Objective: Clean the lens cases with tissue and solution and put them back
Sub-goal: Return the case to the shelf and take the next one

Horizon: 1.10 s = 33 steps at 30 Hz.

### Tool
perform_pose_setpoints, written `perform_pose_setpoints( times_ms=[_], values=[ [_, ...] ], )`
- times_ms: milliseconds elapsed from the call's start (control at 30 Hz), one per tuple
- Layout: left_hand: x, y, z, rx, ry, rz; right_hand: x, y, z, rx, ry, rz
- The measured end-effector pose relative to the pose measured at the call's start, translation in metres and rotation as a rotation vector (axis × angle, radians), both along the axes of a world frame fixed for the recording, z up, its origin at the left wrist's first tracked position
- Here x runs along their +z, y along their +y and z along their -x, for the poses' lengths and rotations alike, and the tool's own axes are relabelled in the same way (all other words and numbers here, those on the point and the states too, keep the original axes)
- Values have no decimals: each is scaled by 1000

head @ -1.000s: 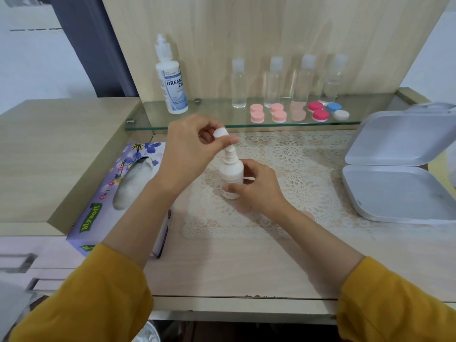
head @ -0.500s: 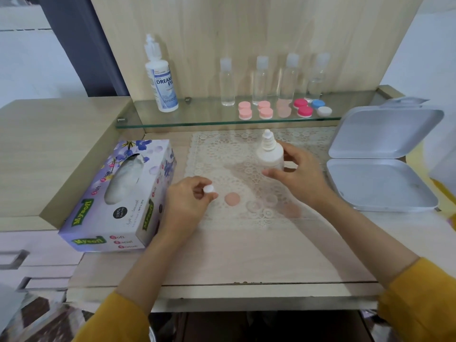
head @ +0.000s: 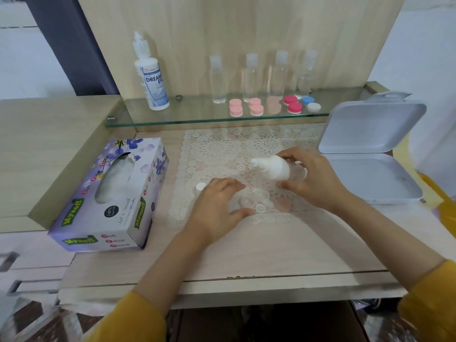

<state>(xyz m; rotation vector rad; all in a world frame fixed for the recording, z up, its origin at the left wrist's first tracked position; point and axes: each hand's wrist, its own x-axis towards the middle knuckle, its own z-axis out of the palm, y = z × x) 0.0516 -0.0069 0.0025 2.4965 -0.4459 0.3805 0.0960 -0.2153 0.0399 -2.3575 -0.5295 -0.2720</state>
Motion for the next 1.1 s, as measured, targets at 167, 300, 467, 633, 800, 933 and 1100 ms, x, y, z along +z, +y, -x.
perform_pose_setpoints(
  times_ms=[167,300,467,633,800,933,1100],
  values=[
    [-8,-4,-6,22,42,34,-9,-6,-2,37,-19,73],
    [-9,-4,-6,33,48,97,-15,-10,-4,64,-100,119],
    [-10,-2,-2,75,49,168,-16,-10,-7,145,-257,211],
    [-7,-2,-2,82,85,207,-13,-7,-8,190,-329,286],
    [-6,-2,-2,88,122,204,-11,-5,-8,218,-329,289],
    [-6,-1,-2,89,139,209,-8,-4,-9,229,-337,310],
    [-5,-1,-2,81,147,205,-5,-3,-9,250,-348,310]
  ],
)
